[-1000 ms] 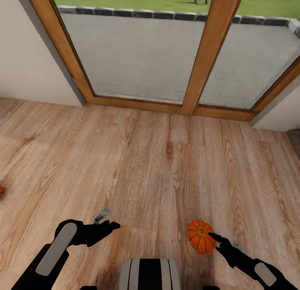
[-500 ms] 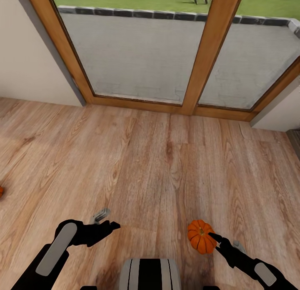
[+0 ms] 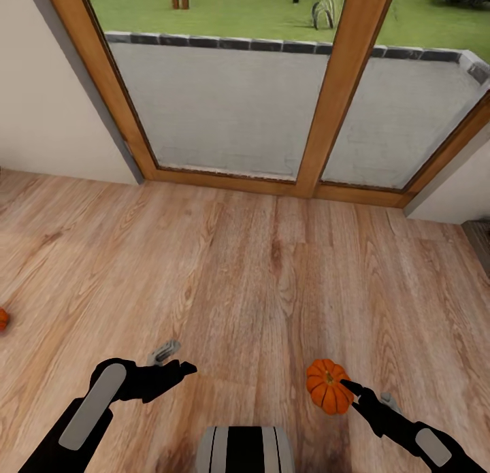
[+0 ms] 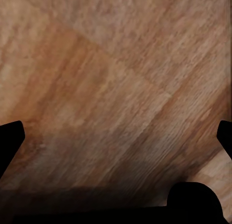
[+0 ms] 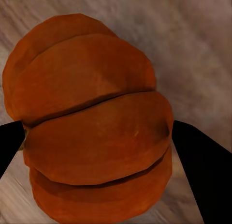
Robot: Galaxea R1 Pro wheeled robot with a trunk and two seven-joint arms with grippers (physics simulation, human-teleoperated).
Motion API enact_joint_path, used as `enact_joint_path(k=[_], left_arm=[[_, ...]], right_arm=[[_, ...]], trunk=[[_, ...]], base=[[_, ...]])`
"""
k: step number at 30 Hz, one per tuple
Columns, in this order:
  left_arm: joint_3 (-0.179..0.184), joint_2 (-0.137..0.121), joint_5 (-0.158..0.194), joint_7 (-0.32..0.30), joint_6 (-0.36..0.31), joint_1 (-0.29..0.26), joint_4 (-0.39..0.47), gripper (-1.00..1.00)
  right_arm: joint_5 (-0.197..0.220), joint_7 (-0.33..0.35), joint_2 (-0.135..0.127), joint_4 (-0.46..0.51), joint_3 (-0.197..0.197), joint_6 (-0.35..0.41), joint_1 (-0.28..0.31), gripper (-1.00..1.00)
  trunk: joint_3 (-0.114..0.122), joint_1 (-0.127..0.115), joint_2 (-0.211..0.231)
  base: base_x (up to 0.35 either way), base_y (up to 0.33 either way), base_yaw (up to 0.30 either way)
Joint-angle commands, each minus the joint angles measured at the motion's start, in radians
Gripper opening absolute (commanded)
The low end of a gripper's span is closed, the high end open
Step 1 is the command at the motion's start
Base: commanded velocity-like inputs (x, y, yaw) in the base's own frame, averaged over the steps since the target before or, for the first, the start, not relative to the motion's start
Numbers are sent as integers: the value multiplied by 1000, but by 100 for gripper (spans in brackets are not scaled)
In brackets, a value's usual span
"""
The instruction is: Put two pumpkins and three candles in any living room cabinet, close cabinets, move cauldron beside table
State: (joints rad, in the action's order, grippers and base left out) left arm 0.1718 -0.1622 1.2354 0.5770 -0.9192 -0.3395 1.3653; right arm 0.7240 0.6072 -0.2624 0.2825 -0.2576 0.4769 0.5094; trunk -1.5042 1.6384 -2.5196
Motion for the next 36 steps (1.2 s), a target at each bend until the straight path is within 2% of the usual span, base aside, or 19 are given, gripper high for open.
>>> enact_joint_path(k=[1, 6, 8, 9, 10, 11, 14, 16, 21, 25, 32, 36], left_arm=[[1, -1, 10, 10, 0, 0, 0, 100], [-1, -2, 11, 13, 0, -1, -1, 100], [-1, -2, 10, 16, 0, -1, -1, 100], [-3, -4, 10, 17, 0, -1, 1, 100], [-5, -7, 9, 18, 0, -1, 2, 100], [-7, -9, 9, 18, 0, -1, 4, 100], [-20, -12, 7, 19, 0, -1, 7, 100], [-42, -15, 4, 21, -2, -1, 7, 100], [-98, -57, 7, 20, -32, 1, 8, 100], [-142, -66, 1, 21, -47, 6, 8, 100], [-153, -74, -4, 21, -61, 7, 8, 100], [-153, -78, -4, 21, -61, 7, 8, 100]], right_arm=[[3, 0, 0, 0, -4, 9, 0, -100], [3, -4, -2, 35, 0, 33, 0, -100], [4, -4, -3, 116, 22, 102, 0, -100], [5, -4, -3, 214, 50, 177, 0, -100], [5, -5, -3, 277, 64, 215, 0, -100], [5, -7, -2, 392, 80, 274, 0, -100], [4, -18, 7, 688, 94, 438, -4, -100], [3, -22, 10, 789, 96, 500, -5, -100], [5, -24, 10, 837, 96, 532, -6, -100], [8, -24, 9, 842, 97, 536, -6, -100], [6, -24, 9, 835, 98, 536, -6, -100], [6, -23, 9, 832, 98, 535, -6, -100]], trunk=[[3, -1, 0], [23, -3, 1], [30, -4, 2], [34, -4, 2], [38, -5, 2], [42, -5, 2], [54, -6, 3], [61, -7, 4], [81, -10, 5], [96, -11, 6], [123, -15, 7], [123, -15, 7]], base=[[0, 0, 0], [0, 0, 0], [0, 0, 0], [0, 0, 0], [0, 0, 0], [0, 0, 0], [0, 0, 0], [0, 0, 0], [0, 0, 0], [0, 0, 0], [0, 0, 0], [0, 0, 0]])
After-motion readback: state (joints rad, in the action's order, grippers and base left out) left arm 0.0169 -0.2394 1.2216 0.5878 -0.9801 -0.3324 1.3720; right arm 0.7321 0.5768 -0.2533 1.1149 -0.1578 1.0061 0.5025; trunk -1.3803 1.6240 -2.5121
